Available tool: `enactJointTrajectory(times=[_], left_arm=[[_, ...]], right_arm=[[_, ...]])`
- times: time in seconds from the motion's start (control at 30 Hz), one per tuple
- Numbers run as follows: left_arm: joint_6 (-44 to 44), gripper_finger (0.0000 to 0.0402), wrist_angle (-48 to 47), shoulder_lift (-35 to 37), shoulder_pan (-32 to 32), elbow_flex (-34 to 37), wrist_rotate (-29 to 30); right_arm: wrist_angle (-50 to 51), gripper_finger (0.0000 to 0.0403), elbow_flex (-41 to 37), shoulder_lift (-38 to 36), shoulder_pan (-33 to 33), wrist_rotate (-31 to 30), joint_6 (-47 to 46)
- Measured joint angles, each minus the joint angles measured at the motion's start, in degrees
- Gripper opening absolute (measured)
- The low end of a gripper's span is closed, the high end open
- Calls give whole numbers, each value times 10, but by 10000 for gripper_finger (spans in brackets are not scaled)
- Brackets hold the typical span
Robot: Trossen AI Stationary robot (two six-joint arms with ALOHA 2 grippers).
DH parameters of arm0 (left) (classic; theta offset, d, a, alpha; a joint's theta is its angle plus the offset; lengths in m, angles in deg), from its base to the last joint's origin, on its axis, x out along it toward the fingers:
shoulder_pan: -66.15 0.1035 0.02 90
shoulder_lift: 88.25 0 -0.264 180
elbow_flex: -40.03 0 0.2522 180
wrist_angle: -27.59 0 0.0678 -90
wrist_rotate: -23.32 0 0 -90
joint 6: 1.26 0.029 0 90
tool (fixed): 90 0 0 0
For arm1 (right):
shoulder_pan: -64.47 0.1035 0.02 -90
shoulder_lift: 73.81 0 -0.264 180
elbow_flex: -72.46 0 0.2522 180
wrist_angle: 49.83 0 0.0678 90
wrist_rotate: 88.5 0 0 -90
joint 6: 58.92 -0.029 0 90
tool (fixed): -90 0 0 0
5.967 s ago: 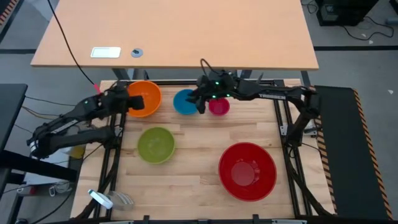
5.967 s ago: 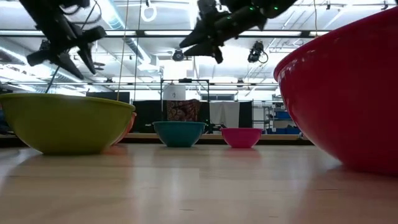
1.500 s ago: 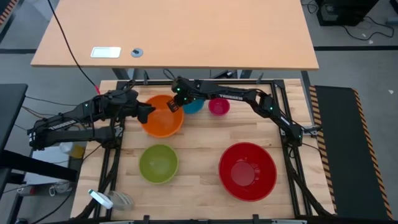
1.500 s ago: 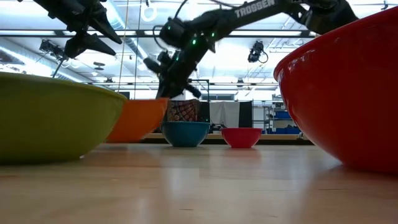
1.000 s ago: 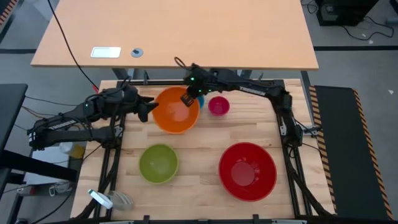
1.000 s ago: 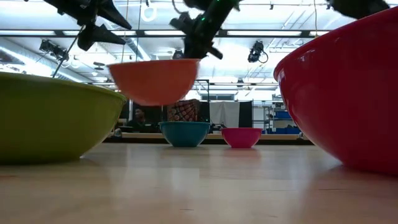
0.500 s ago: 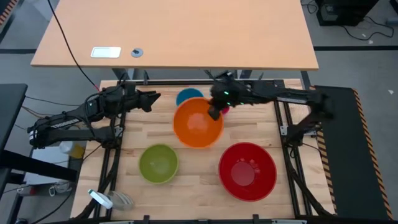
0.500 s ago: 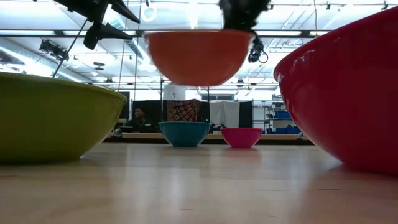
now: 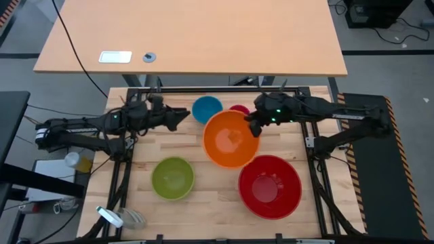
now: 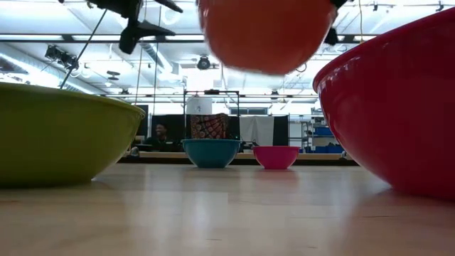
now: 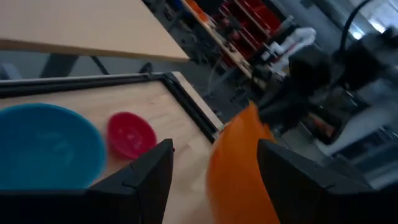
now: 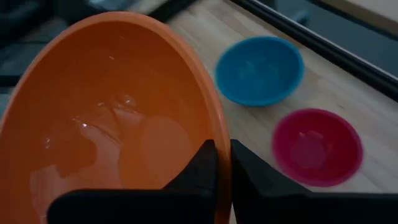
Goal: Nest bowls inside each other
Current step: Stack the orange bowl on top of the red bowl
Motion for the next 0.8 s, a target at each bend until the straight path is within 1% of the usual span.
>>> enactJointTrajectory(times=[0.13,0.23,0.37,0.43,0.53,0.63,0.8], left_arm=[[13,235,57,-28,-46,0,0],[15,235,103,-50,-79,0,20],[2,235,111,-73,-110,0,53],[-11,235,111,-82,-118,0,59],[-33,235,113,-95,-125,0,59],[-57,235,112,-106,-130,0,59],[-71,235,112,-116,-132,0,59]], right_arm=[[21,32,0,-36,31,29,13],[55,32,0,-56,61,32,27],[95,33,-11,-69,104,63,38],[99,33,-29,-80,127,80,35],[100,33,-70,-101,159,87,8],[92,34,-116,-124,184,77,-21],[73,34,-178,-165,209,71,-75]])
